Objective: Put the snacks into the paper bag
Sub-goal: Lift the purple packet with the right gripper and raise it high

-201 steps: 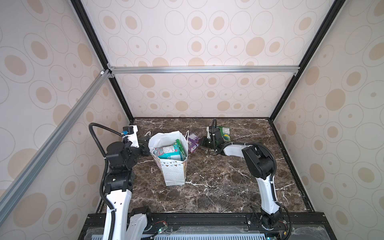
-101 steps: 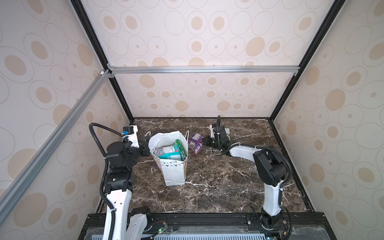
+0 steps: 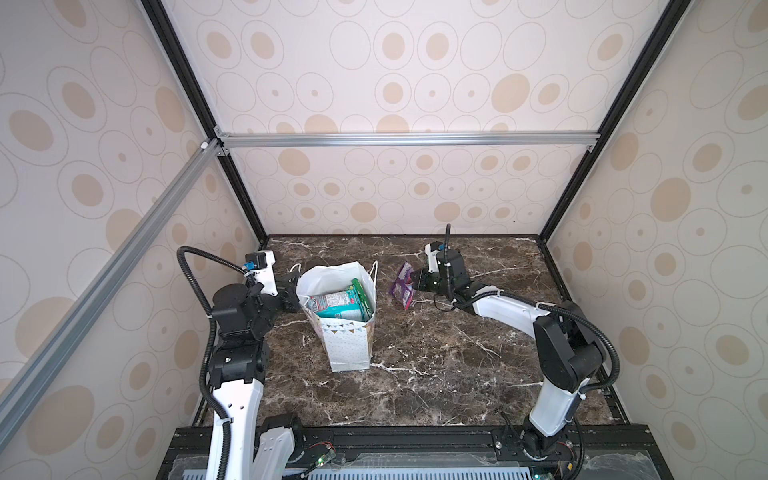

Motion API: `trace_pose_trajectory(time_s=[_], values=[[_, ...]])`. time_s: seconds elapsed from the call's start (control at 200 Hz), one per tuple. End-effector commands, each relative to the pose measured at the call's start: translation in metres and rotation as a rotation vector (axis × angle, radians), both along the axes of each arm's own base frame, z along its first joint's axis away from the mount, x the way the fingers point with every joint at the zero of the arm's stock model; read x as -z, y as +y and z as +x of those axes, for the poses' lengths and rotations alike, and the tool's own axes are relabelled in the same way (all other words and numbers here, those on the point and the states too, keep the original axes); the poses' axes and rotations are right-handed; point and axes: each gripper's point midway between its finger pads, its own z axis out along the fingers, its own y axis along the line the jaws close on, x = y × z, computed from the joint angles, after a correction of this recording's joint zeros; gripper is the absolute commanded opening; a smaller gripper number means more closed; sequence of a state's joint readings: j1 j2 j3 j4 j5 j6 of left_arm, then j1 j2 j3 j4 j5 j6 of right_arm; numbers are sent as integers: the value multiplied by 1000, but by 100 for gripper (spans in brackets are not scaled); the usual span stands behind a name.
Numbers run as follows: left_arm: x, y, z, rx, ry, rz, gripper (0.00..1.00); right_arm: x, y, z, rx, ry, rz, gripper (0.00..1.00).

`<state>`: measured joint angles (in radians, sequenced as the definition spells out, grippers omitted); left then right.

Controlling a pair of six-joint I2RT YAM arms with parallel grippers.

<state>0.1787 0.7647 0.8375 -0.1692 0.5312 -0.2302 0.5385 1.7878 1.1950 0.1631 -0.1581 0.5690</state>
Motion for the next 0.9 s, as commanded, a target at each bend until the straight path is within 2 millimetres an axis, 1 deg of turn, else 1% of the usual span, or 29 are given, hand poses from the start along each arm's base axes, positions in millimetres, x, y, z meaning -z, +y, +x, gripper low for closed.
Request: trace_pose_trajectory(time_s=[0.0,0.19,0.42,0.89], values=[[-9,-2,-3,11,-31,-3,0,-34,0,-8,-28,-82,6,0],[-9,-1,-3,10,-34,-2,0,-50,-5,-17,-34,-115,-1,0],[-10,-2,-4,11,-37,-2,0,-62,-8,-25,-41,-137,-5,0],[-10,-2,-5,15,-38,-3,0,-116,-16,-46,-44,-258,-22,0]])
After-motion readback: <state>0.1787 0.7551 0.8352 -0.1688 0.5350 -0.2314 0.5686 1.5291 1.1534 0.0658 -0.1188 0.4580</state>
